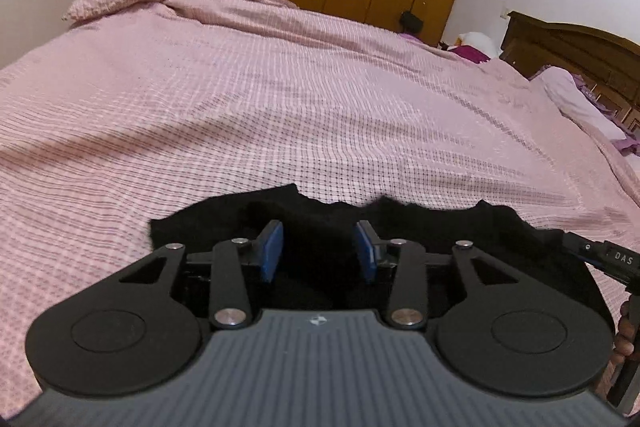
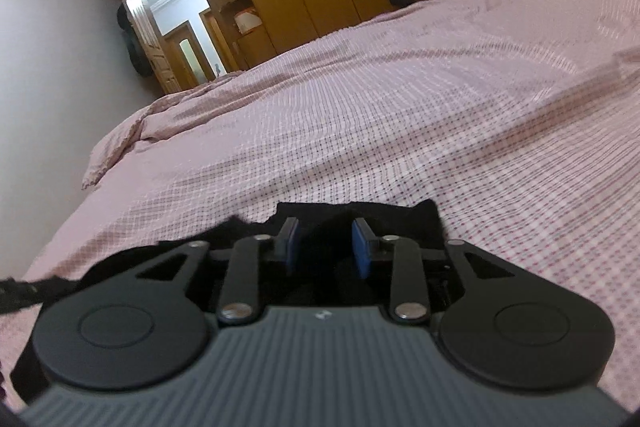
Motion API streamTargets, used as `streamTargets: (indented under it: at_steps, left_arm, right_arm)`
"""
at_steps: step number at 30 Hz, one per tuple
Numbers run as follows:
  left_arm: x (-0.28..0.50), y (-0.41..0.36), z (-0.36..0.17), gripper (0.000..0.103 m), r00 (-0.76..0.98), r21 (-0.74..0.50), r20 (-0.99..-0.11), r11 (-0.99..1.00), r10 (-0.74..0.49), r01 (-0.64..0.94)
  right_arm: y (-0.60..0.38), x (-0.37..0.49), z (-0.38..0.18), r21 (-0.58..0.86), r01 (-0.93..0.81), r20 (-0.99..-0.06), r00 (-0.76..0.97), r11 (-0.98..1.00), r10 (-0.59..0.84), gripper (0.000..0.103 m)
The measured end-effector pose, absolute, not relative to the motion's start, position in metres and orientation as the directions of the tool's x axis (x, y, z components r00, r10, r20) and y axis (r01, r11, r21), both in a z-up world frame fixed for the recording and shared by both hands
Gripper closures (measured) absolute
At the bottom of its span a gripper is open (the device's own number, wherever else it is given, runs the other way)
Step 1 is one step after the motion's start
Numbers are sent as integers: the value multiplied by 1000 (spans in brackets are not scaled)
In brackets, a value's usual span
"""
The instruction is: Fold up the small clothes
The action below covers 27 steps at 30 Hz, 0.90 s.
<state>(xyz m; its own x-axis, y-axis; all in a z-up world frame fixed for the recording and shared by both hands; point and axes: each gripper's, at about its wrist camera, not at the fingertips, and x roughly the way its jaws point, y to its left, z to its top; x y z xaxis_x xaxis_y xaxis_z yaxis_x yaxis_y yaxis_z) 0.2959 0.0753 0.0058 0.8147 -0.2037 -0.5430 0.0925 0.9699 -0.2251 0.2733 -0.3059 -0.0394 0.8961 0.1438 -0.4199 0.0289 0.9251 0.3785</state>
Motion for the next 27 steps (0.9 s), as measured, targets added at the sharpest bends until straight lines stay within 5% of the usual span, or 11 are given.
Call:
streamTargets:
  at_steps: [9,27]
  left_arm:
    - [265,57,3,57,785,-178,-558,963,-270,204]
    - [351,64,-64,58,808,-76,-585,997,-69,29]
  right_arm:
    - [-286,260,-38,250,-102,-461,862,963,211,69]
    - [-284,355,-75,122,-67,-554,823,990,124,73]
